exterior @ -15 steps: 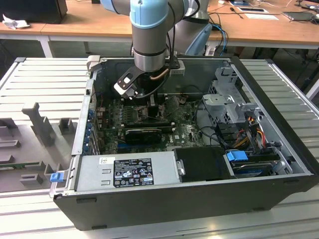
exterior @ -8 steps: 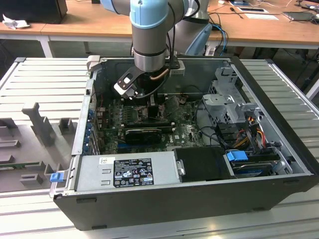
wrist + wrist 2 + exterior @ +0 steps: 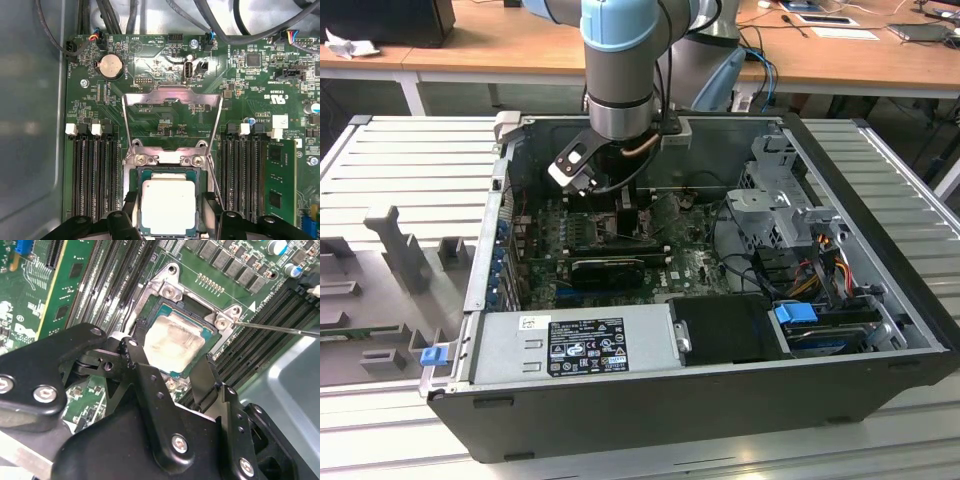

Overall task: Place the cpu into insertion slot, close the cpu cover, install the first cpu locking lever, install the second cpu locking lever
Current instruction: 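Place the cpu into insertion slot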

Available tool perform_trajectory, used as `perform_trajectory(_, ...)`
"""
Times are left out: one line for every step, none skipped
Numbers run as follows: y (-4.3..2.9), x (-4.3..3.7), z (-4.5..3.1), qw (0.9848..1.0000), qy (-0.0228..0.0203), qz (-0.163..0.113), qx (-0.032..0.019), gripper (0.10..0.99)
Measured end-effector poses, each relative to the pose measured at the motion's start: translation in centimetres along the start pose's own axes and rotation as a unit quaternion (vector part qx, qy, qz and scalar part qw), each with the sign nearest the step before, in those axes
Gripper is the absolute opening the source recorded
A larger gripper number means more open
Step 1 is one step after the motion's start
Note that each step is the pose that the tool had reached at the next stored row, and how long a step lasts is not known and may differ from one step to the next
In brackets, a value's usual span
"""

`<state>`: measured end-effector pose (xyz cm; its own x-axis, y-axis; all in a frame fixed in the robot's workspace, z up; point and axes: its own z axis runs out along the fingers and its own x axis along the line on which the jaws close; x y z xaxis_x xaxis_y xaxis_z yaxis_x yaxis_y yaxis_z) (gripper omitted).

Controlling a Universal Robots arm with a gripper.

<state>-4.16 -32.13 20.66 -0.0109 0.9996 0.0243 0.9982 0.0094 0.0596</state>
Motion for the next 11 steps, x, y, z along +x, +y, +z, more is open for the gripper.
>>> perform_trajectory(0.0, 0.0, -0.05, 1.0, 0.0, 0.0, 0.0, 0.616)
perform_trajectory(0.01, 0.01, -0.24, 1.0, 0.0, 0.0, 0.0, 0.616)
perform_trajectory(0.02, 0.01, -0.4, 1.0, 0.0, 0.0, 0.0, 0.616)
perform_trajectory(0.03, 0.01, -0.47, 1.0, 0.0, 0.0, 0.0, 0.616)
perform_trajectory(0.03, 0.01, -0.54, 1.0, 0.0, 0.0, 0.0, 0.616)
perform_trajectory(0.03, 0.01, -0.59, 1.0, 0.0, 0.0, 0.0, 0.616)
perform_trajectory(0.04, 0.02, -0.6, 1.0, 0.0, 0.0, 0.0, 0.6)
perform_trajectory(0.04, 0.02, -0.6, 1.0, -0.0001, 0.0, -0.0001, 0.533)
perform_trajectory(0.04, 0.02, -0.62, 1.0, -0.0002, 0.0, -0.0001, 0.467)
perform_trajectory(0.04, 0.01, -0.66, 1.0, -0.0003, 0.0, 0.0, 0.408)
perform_trajectory(0.04, 0.01, -0.69, 1.0, -0.0004, 0.0, 0.0001, 0.349)
